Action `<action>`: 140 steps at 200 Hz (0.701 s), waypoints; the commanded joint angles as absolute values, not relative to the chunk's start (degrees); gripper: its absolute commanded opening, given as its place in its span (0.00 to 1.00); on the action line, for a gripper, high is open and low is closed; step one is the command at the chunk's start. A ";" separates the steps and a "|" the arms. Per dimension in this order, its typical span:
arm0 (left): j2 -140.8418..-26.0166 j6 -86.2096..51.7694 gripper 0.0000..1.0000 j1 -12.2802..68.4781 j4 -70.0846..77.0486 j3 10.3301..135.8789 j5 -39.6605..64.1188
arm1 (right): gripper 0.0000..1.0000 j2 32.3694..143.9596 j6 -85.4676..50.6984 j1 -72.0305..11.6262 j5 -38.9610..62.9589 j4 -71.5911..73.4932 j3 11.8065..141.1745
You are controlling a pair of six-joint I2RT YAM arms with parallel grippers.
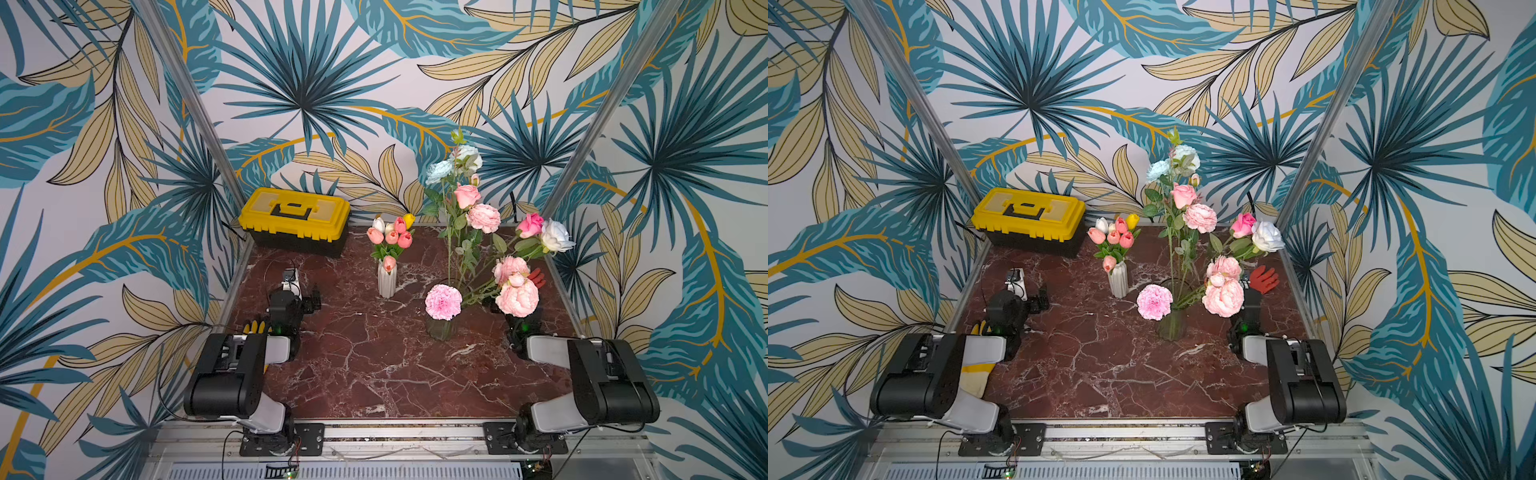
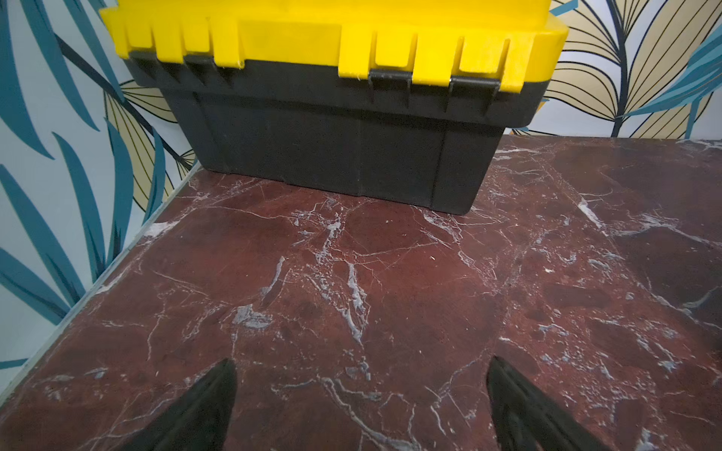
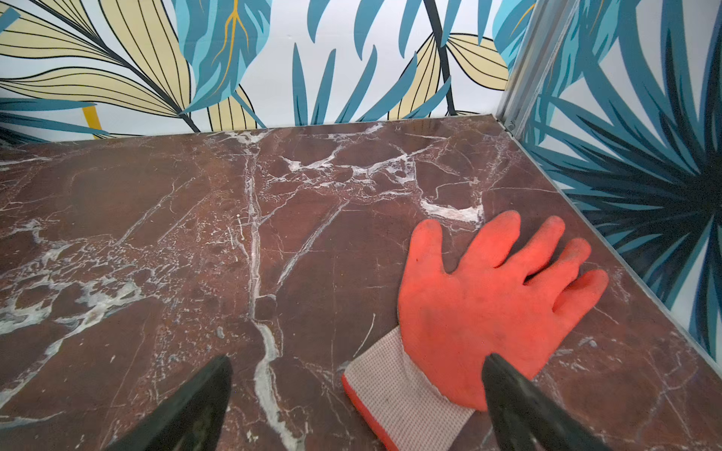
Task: Pick out pink flowers from the vase
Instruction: Pick up the flower from the vase.
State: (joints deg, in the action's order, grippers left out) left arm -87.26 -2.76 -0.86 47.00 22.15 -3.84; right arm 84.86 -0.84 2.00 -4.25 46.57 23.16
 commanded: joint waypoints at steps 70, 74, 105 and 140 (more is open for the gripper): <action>-86.95 -2.02 0.99 -1.49 46.93 23.64 -3.69 | 0.99 84.29 -1.10 2.33 -3.69 45.35 23.38; -86.93 -2.00 1.00 -1.45 46.86 23.64 -3.69 | 1.00 84.31 -1.10 2.37 -3.68 45.35 23.38; -86.98 -1.97 0.99 -1.41 46.92 23.64 -3.69 | 0.99 84.33 -1.11 2.37 -3.69 45.36 23.42; -86.99 -1.92 1.00 -1.41 46.91 23.64 -3.69 | 1.00 84.37 -0.92 2.37 -3.69 45.44 23.38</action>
State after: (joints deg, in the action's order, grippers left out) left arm -87.26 -2.74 -0.86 47.00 22.15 -3.81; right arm 84.86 -0.86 2.00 -4.19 46.37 23.16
